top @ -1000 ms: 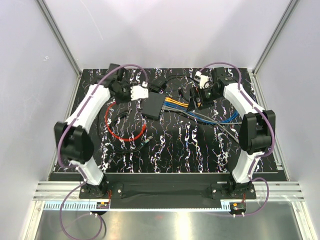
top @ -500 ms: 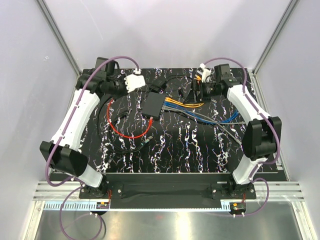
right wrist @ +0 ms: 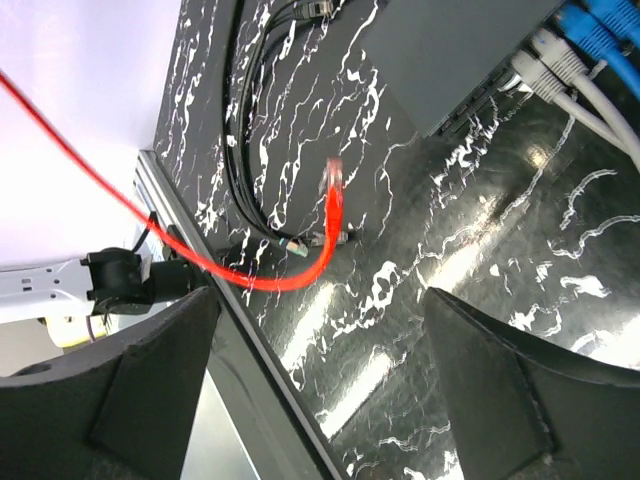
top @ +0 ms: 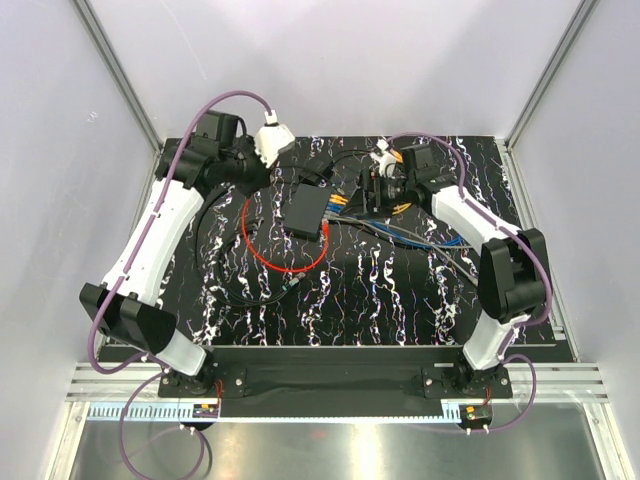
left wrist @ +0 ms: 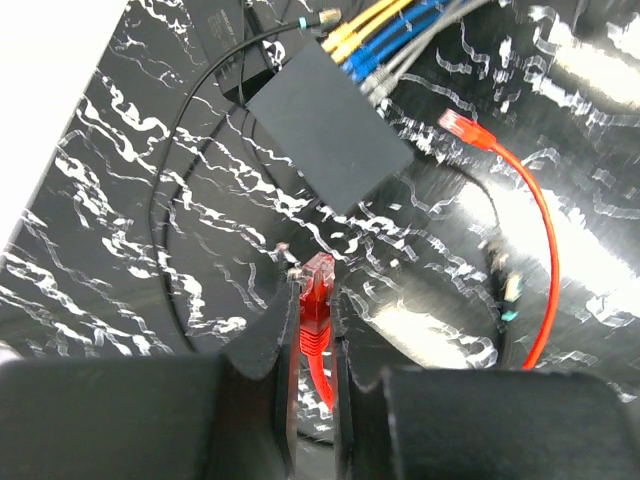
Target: Insert the plug into the switch port
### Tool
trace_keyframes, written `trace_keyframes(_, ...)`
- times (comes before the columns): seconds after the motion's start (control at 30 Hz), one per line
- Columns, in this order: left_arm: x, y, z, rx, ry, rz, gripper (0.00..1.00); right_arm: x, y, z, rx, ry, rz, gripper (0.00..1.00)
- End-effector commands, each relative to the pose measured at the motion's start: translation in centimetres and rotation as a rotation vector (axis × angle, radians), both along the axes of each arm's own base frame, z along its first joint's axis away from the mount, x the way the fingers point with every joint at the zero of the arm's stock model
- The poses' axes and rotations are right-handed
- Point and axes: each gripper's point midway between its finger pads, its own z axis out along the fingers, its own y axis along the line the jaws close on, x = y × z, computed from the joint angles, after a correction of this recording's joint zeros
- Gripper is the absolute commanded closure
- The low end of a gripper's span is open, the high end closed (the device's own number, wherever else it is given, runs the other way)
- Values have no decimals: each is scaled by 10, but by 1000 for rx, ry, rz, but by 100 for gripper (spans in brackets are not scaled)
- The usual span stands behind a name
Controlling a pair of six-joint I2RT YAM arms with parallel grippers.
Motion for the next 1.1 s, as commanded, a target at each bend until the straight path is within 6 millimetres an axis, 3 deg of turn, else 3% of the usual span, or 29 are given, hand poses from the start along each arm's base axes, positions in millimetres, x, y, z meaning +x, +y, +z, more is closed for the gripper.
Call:
trace_keyframes(0.0, 11, -11, 40, -149, -53, 99, 100, 16, 11, -5, 4, -14, -19, 11)
trace_keyframes(0.27, 13, -25, 49, -285, -52, 152, 100, 8, 34, -27, 6, 33, 10, 14)
trace_keyframes(0.33, 14, -28, 47, -309, -46, 162, 100, 17, 42, -25, 15, 19, 13, 19)
trace_keyframes(0.37, 14, -29, 47, -314, -47, 170, 100, 19, 47, -34, 9, 45, 17, 22)
trace_keyframes(0.4, 15, -29, 46, -326, -37, 182, 100, 26, 49, -27, 13, 33, 16, 25)
trace_keyframes(0.5, 14, -32, 47, -353, -25, 194, 100, 35, 51, -33, -5, 31, 15, 50)
trace_keyframes(0.53, 12, -33, 45, -370, -13, 201, 100, 37, 52, -30, -1, 18, 18, 71)
trace_keyframes(0.57, 9, -34, 42, -378, -9, 192, 100, 38, 51, -27, -3, -2, 25, 81)
trace_keyframes(0.63, -3, -39, 58, -434, -67, 133, 97, 34, 49, -24, -4, -12, 43, 100)
trace_keyframes(0.67, -13, -41, 32, -431, -18, 111, 91, 31, 47, -20, -4, -40, 68, 100)
trace_keyframes(0.73, -51, -58, 45, -495, -66, -89, 74, 19, 41, -13, 24, -38, 135, 100)
trace_keyframes(0.77, -74, -66, 25, -504, -15, -177, 68, 9, 35, -10, 24, -70, 202, 100)
trace_keyframes(0.87, -130, -88, 3, -450, -7, -410, 53, -11, 17, 1, 73, -174, 375, 100)
trace_keyframes(0.9, -164, -102, -20, -390, 36, -544, 48, -29, 7, 3, 62, -106, 417, 100)
trace_keyframes(0.93, -179, -107, -27, -363, 40, -603, 41, -38, 1, 4, 62, -108, 460, 100)
trace_keyframes(0.97, -192, -111, -34, -341, 40, -654, 34, -59, -11, -4, 46, -101, 545, 100)
trace_keyframes(1.0, -202, -119, -39, -338, 26, -705, 29, -66, -15, -2, 43, -116, 582, 100)
trace_keyframes(1.07, -203, -123, -33, -370, -9, -719, 18, -79, -24, -11, 34, -155, 666, 100)
